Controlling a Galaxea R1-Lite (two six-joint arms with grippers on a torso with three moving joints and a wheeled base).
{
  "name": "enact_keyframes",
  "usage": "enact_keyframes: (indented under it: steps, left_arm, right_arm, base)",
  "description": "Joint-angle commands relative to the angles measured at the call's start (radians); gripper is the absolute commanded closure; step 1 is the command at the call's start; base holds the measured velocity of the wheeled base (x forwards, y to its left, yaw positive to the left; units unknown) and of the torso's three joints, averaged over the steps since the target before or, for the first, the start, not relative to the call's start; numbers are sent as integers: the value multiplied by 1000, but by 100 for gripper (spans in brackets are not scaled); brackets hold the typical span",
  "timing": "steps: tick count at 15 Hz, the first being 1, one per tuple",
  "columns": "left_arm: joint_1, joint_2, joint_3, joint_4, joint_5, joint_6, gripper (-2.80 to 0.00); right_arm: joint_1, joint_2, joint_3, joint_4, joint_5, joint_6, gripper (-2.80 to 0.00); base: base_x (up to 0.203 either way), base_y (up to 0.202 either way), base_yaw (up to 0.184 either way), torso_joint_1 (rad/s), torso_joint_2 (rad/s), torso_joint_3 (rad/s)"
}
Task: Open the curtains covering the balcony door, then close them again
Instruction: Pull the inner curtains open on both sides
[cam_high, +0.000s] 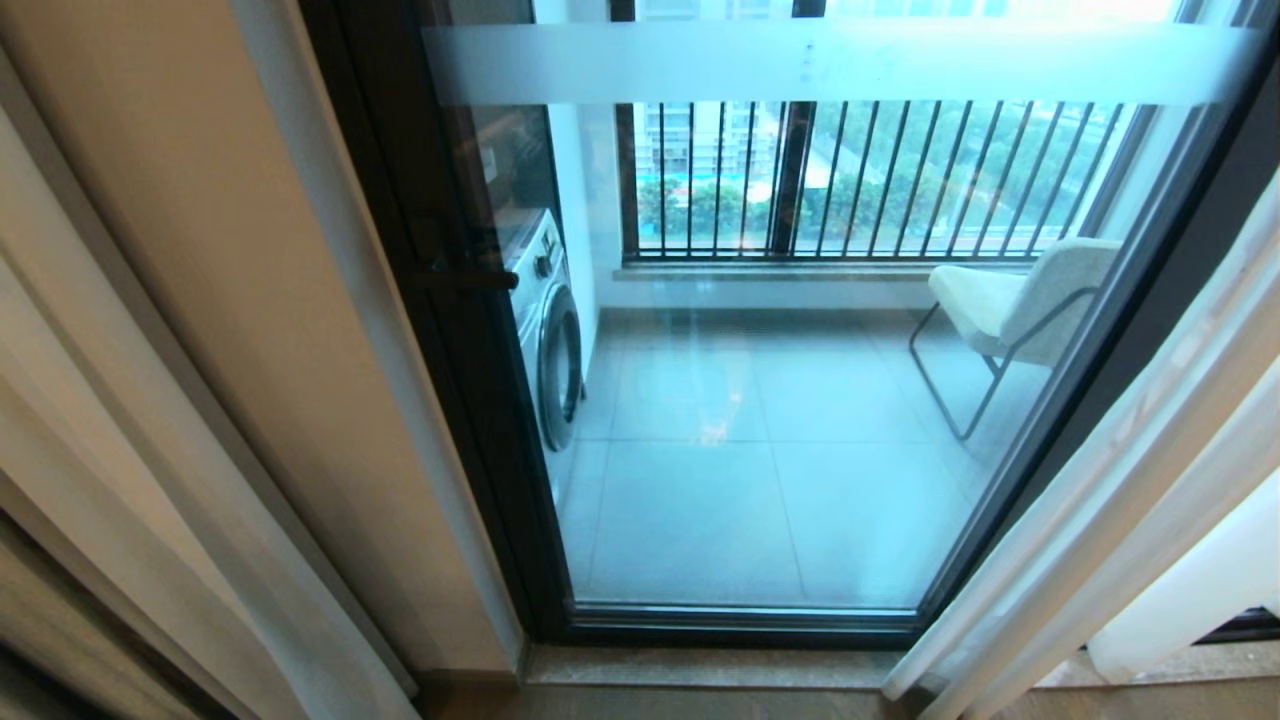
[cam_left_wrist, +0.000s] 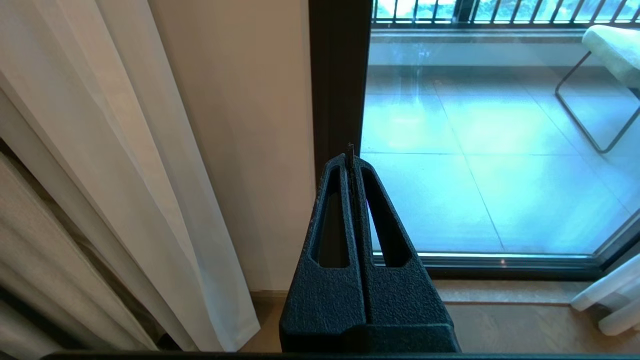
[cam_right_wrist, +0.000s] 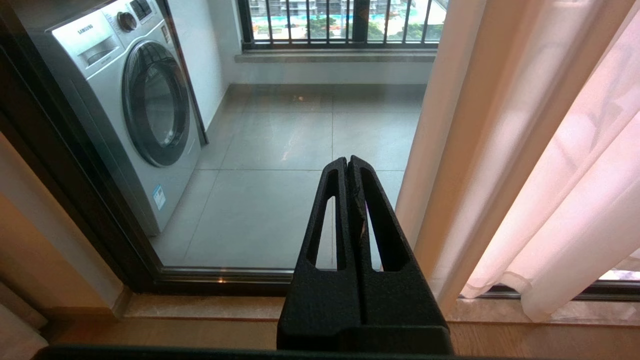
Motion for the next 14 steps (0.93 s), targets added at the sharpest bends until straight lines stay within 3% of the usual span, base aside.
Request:
enact_keyframes:
  steps: [1, 14]
  left_arm:
    - [0, -2, 0, 0, 0, 1, 0]
    - [0, -2, 0, -1, 0, -10, 0]
  right_arm:
    - [0, 0, 0, -1, 0, 0, 0]
    - [0, 0, 0, -1, 0, 0, 0]
  base:
    - [0, 0, 0, 0, 0, 0]
    - [0, 0, 0, 0, 0, 0]
